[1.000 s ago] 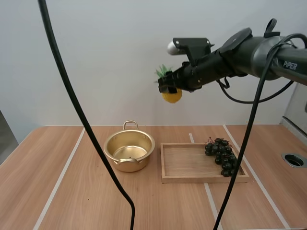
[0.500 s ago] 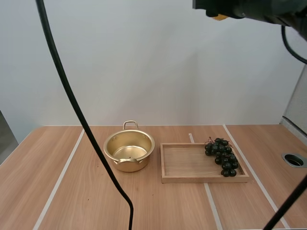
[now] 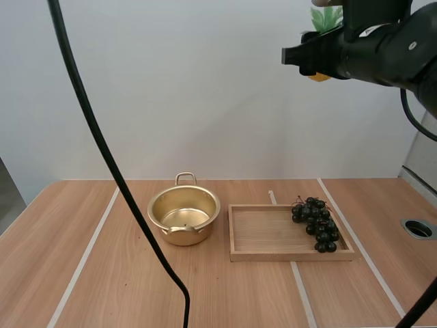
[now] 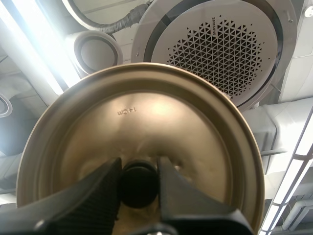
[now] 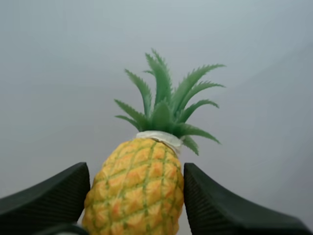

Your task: Open the pot, put the pineapple inside, and close it

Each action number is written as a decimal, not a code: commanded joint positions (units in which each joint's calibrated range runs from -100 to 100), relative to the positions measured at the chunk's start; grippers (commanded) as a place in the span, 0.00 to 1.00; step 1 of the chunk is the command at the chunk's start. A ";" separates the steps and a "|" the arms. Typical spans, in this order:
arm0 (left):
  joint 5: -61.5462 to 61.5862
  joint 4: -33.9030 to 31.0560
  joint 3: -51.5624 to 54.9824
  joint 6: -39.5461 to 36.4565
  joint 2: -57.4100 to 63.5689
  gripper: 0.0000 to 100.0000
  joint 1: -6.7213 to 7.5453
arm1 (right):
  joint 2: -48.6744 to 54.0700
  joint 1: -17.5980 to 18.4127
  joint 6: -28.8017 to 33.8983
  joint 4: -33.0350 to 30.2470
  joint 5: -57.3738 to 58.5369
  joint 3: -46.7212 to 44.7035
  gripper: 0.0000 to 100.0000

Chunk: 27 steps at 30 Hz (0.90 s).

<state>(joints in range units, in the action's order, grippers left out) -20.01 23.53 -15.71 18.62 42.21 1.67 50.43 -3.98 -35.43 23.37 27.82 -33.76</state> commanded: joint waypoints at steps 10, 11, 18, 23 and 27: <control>-1.13 -0.19 -0.35 0.10 0.34 0.00 0.12 | -14.46 11.26 -13.97 9.35 16.20 11.51 0.00; -1.13 -0.19 -0.35 0.10 0.34 0.00 0.12 | -15.97 11.86 -15.15 9.35 19.20 12.45 0.00; 0.56 -0.19 -0.35 0.54 0.34 0.00 0.12 | -28.48 14.53 -18.63 9.35 35.44 18.54 0.00; 0.53 -0.19 -0.35 1.28 0.34 0.00 0.12 | -36.48 16.41 -18.63 7.85 42.07 18.90 0.00; 0.53 -0.19 -0.35 1.28 0.34 0.00 0.12 | -41.96 17.43 -18.54 5.92 47.96 18.90 0.00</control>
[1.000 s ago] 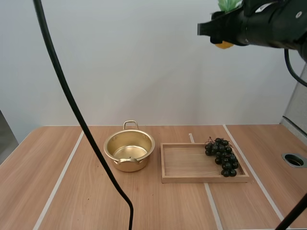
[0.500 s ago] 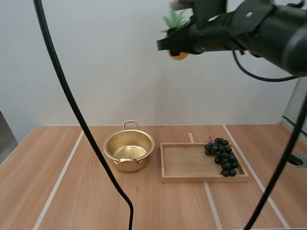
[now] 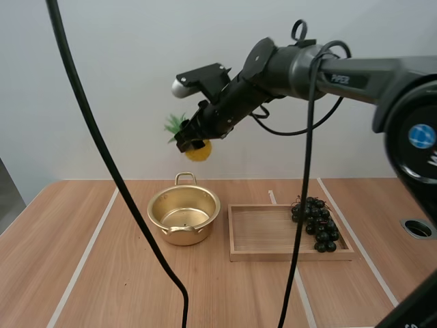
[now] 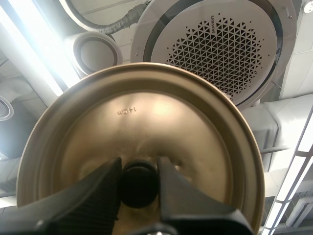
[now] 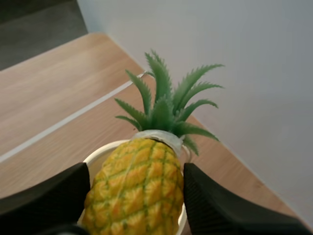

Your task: Open the pot, put the pineapple inside, and close it

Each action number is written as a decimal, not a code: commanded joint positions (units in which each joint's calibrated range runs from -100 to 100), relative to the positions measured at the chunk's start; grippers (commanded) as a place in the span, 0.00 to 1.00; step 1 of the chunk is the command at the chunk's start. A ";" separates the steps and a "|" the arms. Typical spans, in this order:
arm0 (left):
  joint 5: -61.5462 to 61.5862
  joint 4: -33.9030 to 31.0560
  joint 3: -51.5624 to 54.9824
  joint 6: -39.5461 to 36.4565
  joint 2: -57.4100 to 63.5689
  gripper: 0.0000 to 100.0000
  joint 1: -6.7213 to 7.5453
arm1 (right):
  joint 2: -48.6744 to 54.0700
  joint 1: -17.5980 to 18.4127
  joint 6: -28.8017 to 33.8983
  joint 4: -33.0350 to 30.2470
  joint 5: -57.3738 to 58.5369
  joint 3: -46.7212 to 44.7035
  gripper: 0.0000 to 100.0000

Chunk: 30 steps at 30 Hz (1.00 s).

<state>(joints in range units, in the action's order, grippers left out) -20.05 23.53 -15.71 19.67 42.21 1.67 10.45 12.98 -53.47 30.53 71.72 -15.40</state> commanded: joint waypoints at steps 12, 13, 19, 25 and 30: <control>8.38 -0.19 -0.35 0.20 0.48 0.00 0.12 | -11.11 1.00 -0.62 -1.70 4.32 0.54 0.00; 8.09 -0.19 -0.35 0.20 0.48 0.00 0.12 | -11.67 1.00 -0.73 -1.70 4.32 0.54 0.00; 5.77 -0.19 -0.35 0.20 0.32 0.00 0.12 | -15.10 1.00 -2.82 -1.70 7.46 0.54 0.00; 5.77 -0.19 -0.35 0.20 0.32 0.00 0.12 | -18.28 1.00 -2.82 -2.36 9.62 0.54 0.00; 5.77 -0.19 -0.35 0.20 0.32 0.00 0.12 | -20.51 1.00 -2.82 -2.10 9.43 0.54 0.00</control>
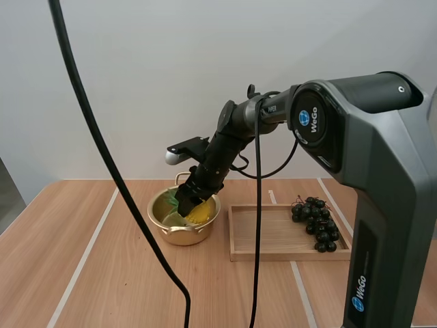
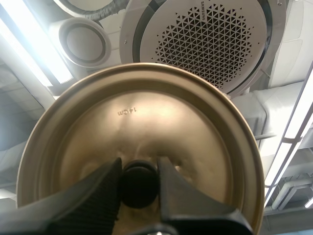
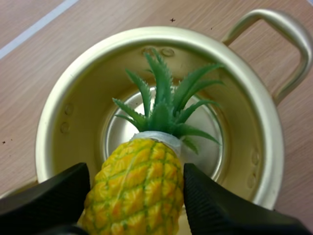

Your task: Open the pot, put the pineapple inside, and close it

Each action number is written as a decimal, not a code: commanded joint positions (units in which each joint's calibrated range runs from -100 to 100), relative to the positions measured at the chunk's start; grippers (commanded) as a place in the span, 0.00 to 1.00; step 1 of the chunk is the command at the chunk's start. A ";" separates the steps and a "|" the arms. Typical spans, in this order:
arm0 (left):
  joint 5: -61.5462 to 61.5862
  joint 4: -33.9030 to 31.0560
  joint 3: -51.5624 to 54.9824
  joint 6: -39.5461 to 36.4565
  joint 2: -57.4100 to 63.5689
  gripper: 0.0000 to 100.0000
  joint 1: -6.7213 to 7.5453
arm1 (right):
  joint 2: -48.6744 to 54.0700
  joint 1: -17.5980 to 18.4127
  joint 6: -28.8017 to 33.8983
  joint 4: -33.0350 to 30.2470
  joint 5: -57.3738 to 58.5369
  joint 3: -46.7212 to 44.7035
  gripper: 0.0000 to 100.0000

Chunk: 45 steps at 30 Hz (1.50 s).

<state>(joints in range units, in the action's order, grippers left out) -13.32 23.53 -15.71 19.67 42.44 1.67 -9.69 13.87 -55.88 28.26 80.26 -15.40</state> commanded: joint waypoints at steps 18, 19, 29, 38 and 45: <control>-0.96 -0.19 -0.35 0.20 0.09 0.00 0.12 | -1.90 0.13 -0.53 6.14 -1.91 0.54 0.64; -0.96 -0.19 -0.35 0.20 0.09 0.00 0.12 | -1.21 0.13 -1.51 6.79 -2.12 0.54 0.81; -0.96 -0.19 -0.35 0.20 0.09 0.00 0.12 | 6.26 0.13 -4.72 6.84 -3.57 0.54 1.00; 0.99 -0.19 -0.35 0.20 -0.14 0.00 0.12 | 17.79 0.13 0.58 -2.06 -8.77 0.54 1.00; 12.80 -0.24 0.45 0.80 -1.89 0.00 0.12 | 28.44 -2.11 13.29 -15.20 -21.99 0.54 1.00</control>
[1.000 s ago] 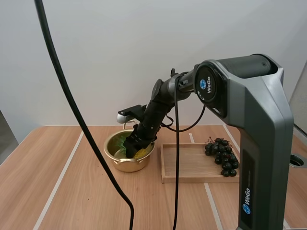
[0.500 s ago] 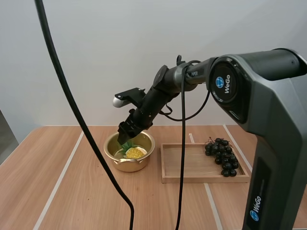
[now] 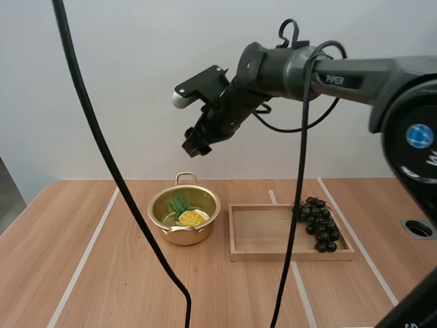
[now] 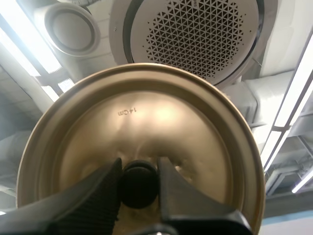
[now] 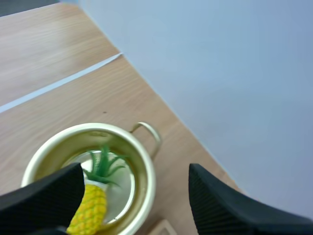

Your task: Open the pot, put the pineapple inside, and close it

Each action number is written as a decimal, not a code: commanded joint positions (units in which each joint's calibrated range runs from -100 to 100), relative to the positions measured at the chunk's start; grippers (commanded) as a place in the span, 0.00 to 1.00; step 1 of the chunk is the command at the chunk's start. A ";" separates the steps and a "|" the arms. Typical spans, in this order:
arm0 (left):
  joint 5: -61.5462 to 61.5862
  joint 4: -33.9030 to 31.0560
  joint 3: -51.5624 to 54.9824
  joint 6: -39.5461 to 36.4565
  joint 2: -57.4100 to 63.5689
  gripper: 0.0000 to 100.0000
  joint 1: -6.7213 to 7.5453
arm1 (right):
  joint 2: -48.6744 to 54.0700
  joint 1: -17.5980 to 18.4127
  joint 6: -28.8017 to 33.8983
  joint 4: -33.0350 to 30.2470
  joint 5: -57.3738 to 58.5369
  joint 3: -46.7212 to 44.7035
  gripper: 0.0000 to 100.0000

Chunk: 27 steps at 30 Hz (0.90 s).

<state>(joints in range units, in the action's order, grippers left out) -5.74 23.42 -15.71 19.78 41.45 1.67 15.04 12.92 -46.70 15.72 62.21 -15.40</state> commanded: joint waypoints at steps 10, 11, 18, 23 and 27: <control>30.58 -0.85 8.67 6.67 -1.54 0.00 0.12 | 17.12 -9.83 6.43 -2.79 -17.94 0.54 1.00; 32.09 -1.57 9.85 6.67 -1.54 0.00 0.12 | 18.48 -10.70 6.43 -3.08 -19.13 0.54 1.00; 40.48 -2.72 20.68 6.39 -1.56 0.00 0.12 | 26.11 -18.03 6.43 -3.65 -25.79 0.54 1.00; 45.38 -2.72 30.98 6.39 -2.13 0.00 0.12 | 29.85 -20.91 6.43 -3.65 -26.11 0.54 1.00; 47.72 -2.72 38.19 6.39 -4.34 0.00 0.12 | 32.04 -21.09 6.43 -3.53 -26.60 0.54 1.00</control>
<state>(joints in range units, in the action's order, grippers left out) 40.80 20.74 17.80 26.38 38.73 1.67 45.07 -7.87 -40.31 12.30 36.85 -15.40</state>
